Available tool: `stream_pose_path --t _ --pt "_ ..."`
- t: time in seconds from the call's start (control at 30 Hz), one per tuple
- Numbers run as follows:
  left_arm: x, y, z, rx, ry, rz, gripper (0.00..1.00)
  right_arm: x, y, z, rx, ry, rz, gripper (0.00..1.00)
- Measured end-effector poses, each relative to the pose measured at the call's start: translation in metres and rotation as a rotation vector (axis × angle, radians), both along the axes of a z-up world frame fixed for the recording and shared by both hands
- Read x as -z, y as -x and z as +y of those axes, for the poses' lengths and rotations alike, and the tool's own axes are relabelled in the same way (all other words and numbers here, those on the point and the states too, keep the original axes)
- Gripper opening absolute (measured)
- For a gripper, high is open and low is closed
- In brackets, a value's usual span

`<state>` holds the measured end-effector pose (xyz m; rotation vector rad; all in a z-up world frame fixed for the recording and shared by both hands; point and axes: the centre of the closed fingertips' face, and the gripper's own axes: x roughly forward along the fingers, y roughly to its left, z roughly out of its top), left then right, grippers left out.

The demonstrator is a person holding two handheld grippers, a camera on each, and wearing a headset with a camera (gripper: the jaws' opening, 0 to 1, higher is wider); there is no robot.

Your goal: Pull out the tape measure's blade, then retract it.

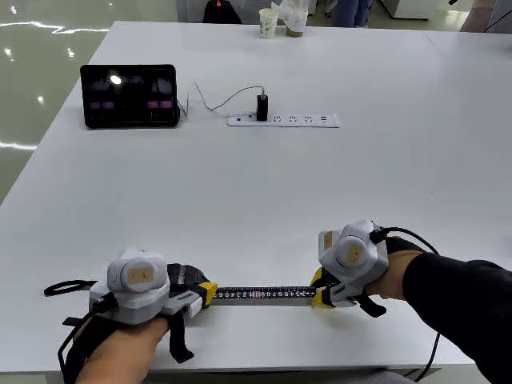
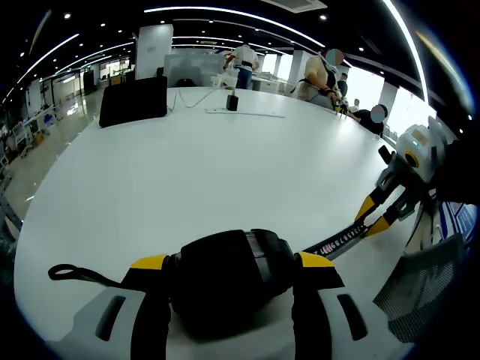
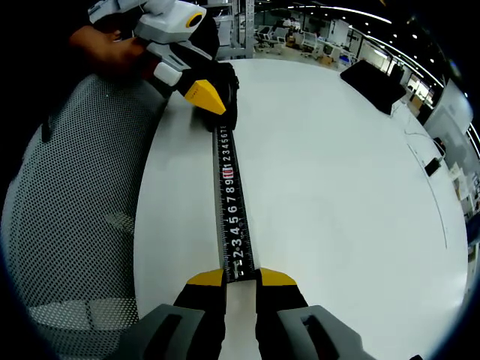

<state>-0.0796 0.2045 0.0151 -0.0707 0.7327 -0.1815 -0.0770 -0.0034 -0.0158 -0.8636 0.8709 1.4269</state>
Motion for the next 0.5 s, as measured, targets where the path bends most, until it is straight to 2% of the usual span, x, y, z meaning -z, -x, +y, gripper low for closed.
stream_pose_path --t 0.5 --pt "-0.0001 -0.0001 0.0001 0.001 -0.001 0.001 0.60 0.0010 0.0001 0.0053 -0.011 0.005 -0.003 0.11"
